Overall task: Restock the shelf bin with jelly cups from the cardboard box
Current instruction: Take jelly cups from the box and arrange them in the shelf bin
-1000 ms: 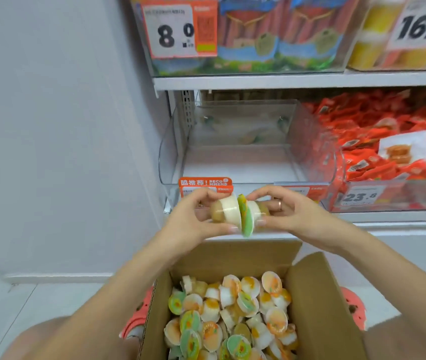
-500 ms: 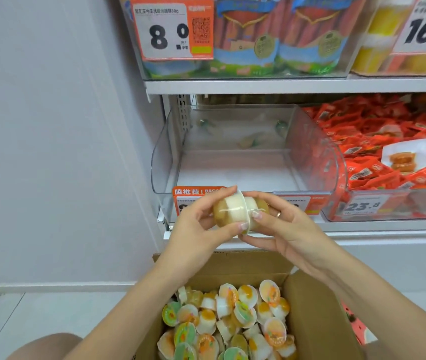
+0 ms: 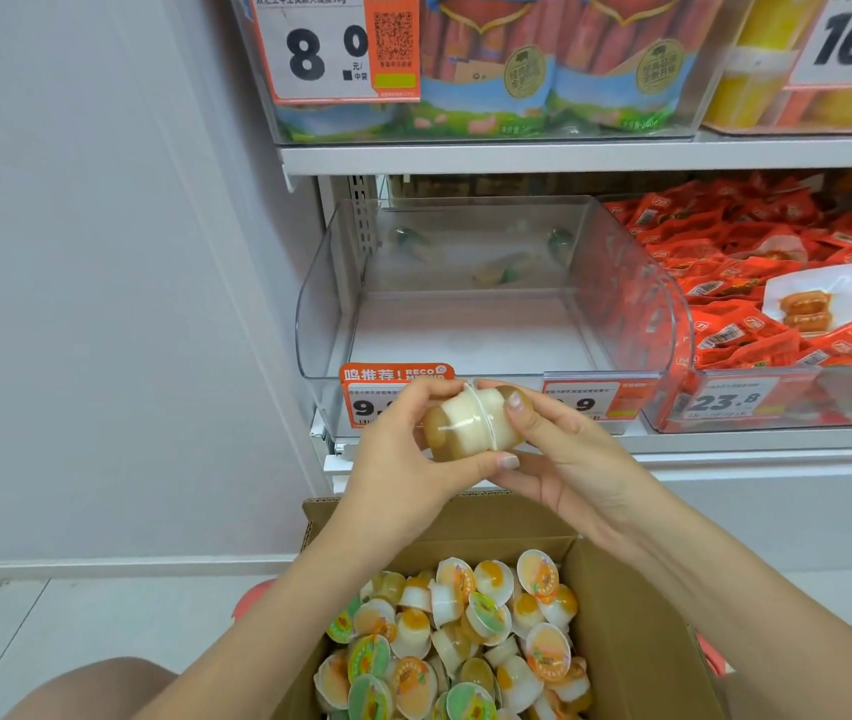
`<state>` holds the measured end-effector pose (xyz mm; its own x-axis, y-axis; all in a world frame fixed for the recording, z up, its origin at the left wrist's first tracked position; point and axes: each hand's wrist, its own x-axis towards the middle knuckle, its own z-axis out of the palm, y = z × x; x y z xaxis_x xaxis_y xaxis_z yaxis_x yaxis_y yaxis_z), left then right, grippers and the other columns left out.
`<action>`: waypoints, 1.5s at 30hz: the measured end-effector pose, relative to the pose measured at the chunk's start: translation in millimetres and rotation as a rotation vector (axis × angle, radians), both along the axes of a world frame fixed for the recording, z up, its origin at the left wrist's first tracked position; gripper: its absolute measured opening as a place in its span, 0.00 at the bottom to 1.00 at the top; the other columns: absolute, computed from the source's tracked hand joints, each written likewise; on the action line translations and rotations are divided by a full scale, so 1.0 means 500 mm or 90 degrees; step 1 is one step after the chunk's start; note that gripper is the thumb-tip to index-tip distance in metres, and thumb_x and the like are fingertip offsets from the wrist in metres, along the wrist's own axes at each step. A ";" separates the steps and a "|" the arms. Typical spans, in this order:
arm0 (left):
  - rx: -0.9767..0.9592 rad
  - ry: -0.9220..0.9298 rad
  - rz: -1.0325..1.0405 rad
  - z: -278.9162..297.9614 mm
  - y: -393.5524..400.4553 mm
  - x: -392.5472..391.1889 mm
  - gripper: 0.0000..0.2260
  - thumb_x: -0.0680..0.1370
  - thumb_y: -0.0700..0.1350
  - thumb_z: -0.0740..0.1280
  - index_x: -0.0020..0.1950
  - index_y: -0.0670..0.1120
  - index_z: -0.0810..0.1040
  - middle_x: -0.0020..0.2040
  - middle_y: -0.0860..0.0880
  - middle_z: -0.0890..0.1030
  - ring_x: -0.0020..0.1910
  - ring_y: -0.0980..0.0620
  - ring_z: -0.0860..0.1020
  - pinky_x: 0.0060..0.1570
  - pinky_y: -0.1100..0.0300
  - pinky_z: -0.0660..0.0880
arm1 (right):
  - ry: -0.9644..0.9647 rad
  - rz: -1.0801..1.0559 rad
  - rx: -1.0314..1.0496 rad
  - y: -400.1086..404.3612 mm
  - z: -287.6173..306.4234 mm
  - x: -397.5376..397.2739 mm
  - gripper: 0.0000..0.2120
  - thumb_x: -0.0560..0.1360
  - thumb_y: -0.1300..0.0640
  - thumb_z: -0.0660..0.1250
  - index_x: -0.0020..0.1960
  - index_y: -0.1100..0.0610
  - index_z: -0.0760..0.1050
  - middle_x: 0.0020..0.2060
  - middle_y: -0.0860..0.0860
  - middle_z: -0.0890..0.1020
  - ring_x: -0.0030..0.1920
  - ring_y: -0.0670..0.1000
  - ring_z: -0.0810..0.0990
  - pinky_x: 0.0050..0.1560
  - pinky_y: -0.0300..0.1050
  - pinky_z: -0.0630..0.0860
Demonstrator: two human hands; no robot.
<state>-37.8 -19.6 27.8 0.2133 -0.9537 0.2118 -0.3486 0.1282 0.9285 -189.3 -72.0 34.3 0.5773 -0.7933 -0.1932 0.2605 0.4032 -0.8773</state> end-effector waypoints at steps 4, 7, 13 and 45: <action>-0.044 -0.022 0.001 -0.002 0.000 0.003 0.27 0.63 0.46 0.80 0.58 0.57 0.74 0.52 0.56 0.81 0.51 0.56 0.80 0.49 0.57 0.79 | 0.024 0.024 -0.048 0.002 0.012 0.002 0.23 0.68 0.58 0.70 0.63 0.56 0.75 0.52 0.58 0.83 0.47 0.52 0.83 0.47 0.44 0.81; -0.088 -0.060 -0.007 0.002 0.001 0.005 0.25 0.64 0.46 0.79 0.56 0.60 0.74 0.52 0.59 0.80 0.52 0.57 0.79 0.50 0.60 0.78 | 0.065 0.005 -0.088 0.000 0.023 0.010 0.23 0.66 0.61 0.73 0.61 0.56 0.77 0.50 0.60 0.83 0.48 0.55 0.83 0.47 0.46 0.81; -0.077 -0.114 -0.026 0.044 -0.032 0.062 0.36 0.65 0.46 0.79 0.68 0.57 0.66 0.62 0.63 0.74 0.62 0.65 0.72 0.60 0.70 0.70 | 0.153 -0.054 -0.223 -0.058 0.096 0.057 0.20 0.67 0.65 0.75 0.58 0.57 0.78 0.47 0.56 0.83 0.46 0.53 0.83 0.42 0.44 0.79; 0.047 -0.348 -0.065 0.034 -0.086 0.222 0.07 0.78 0.47 0.66 0.51 0.50 0.83 0.46 0.55 0.83 0.48 0.59 0.77 0.51 0.61 0.73 | 0.458 -0.130 -0.486 -0.443 -0.072 0.403 0.28 0.69 0.66 0.73 0.66 0.57 0.69 0.56 0.54 0.74 0.53 0.52 0.74 0.43 0.30 0.73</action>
<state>72.9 -62.6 44.7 -0.0030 -0.9804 0.1971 -0.7706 0.1279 0.6243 12.2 -293.5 -1.7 0.3682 -0.9170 0.1536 -0.4184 -0.3110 -0.8534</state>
